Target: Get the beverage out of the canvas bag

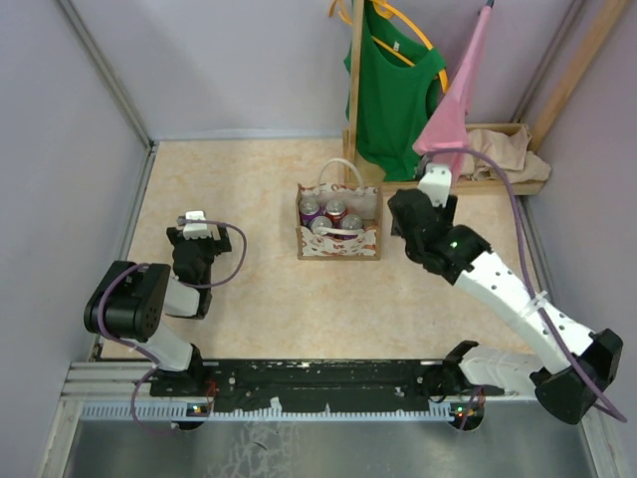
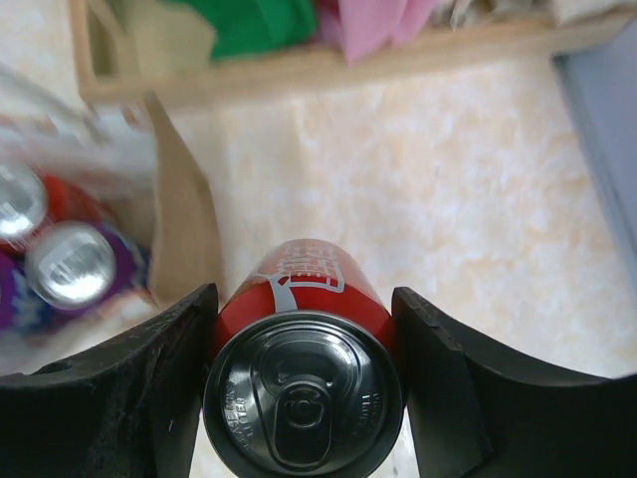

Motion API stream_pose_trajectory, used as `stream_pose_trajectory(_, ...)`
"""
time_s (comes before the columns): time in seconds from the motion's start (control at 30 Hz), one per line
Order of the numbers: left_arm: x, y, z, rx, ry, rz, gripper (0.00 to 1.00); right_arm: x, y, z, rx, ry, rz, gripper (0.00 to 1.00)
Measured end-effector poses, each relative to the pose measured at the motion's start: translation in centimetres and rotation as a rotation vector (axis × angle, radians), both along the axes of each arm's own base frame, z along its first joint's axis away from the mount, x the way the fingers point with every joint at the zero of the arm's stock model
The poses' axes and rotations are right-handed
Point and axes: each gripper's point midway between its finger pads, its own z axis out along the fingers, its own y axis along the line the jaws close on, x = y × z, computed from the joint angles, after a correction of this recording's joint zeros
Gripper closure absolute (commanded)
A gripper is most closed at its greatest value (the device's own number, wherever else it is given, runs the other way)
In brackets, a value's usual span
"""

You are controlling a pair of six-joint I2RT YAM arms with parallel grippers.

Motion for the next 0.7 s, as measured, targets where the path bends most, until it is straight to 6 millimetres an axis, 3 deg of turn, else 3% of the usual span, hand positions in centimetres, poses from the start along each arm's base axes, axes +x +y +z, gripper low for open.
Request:
stream_pose_trajectory(0.17, 0.0, 0.0, 0.0, 0.000, 0.000, 0.000, 0.00, -2.5, 0.0, -9.6, -0.014, 0.183, 0.039, 1.00)
stream_pose_trajectory(0.27, 0.0, 0.0, 0.0, 0.000, 0.000, 0.000, 0.00, -3.5, 0.3, -12.7, 0.009, 0.242, 0.056, 1.00)
stream_pose_trajectory(0.7, 0.0, 0.0, 0.0, 0.000, 0.000, 0.000, 0.00, -3.0, 3.2, -16.1, 0.157, 0.199, 0.144, 1.00)
